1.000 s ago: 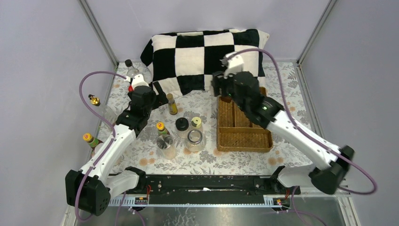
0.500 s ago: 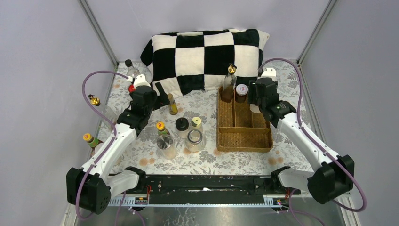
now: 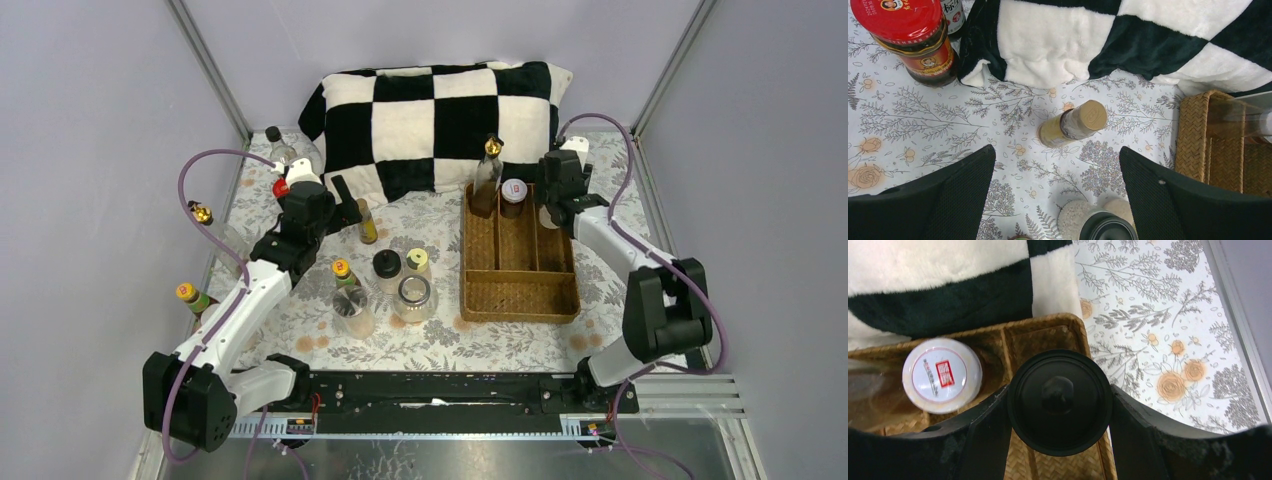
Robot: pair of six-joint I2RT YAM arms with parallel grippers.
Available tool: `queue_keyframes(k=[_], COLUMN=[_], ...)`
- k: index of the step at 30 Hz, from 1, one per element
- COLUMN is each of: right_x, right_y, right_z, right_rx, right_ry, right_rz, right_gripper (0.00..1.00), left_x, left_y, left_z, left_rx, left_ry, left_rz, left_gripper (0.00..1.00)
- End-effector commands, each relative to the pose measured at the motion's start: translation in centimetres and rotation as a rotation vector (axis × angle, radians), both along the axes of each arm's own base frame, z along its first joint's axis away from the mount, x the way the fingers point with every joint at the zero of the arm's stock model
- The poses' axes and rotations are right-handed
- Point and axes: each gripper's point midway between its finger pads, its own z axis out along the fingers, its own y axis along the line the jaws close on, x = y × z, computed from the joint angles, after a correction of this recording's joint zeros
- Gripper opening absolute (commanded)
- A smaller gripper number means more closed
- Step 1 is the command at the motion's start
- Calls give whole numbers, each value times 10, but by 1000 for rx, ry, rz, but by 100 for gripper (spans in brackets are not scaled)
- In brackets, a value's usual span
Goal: Organize the condiment bottles
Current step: Place the bottle in the storage box.
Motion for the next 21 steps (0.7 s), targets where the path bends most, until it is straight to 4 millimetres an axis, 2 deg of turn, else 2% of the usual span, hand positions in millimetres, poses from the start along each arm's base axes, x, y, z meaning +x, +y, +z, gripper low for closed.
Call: queue_keyframes(k=[1,8,14,17,18,20,21], right_x=[50,78,80,77,75,71,68], right_y=[7,15,18,18,18,16,15], right_z=[50,26,-9,-20,-24,-29,-31], right_rx=[48,74,85,94,99,101,101], right_ry=[-216,-263,-249,-239,-230,-209,-203], right_rz=[-9,14,22,17,15,1,-6], right_gripper=[52,52,53,56,63,84,90], left_x=[1,2,3,3,3,3,3], left_y=[3,3,3,4,4,4,4], left_z=[16,9,6,7,7,6,6], left_rx=[1,7,9,10,10,11,12], left_ry=[-39,-24,-18,-19,-18,-16,-15], left_rz=[-1,4,7,9,10,9,9], left_gripper=[97,97,97,97,97,97,97])
